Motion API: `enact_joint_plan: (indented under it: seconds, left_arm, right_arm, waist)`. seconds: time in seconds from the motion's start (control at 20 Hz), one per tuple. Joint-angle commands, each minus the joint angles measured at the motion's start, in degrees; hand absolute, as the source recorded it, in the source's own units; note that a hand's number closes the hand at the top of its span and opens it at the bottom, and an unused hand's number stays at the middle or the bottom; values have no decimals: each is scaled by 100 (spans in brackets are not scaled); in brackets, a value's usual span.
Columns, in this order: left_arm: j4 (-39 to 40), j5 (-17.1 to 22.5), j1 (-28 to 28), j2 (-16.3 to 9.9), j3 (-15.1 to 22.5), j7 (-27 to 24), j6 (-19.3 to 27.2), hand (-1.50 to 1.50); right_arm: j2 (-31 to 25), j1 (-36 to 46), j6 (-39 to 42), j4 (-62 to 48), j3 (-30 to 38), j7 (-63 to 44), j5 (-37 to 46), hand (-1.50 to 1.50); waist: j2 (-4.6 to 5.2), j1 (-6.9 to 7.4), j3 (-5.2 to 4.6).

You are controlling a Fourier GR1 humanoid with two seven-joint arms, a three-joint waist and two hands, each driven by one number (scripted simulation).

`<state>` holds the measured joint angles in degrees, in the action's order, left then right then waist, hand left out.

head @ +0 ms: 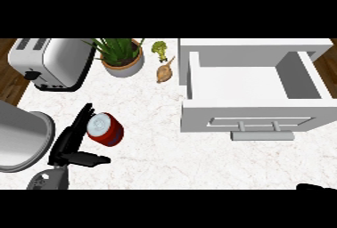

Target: Pick up the can, place it into the drawer and close the drawer

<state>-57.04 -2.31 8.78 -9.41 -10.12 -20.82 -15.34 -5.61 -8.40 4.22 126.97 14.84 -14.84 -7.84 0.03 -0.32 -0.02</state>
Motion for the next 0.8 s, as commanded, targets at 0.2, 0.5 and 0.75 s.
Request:
enact_joint_plan:
  seconds: [0.2,0.5,0.75]
  left_arm:
    - [2013,-212,935,-80,-220,-1024,324,-150]
    - [2656,-125,1240,-185,-265,-1196,170,-150]
    - [3399,-224,1816,-395,-314,-1616,67,-150]
  right_arm:
    - [167,-45,66,89,-127,45,202,-150]
    - [160,300,-129,130,-203,-360,365,-150]
    - [-58,162,321,-339,210,89,-53,-150]
  waist:
    - [6,-20,-2]
    - [4,0,-2]
    - [13,-35,-2]
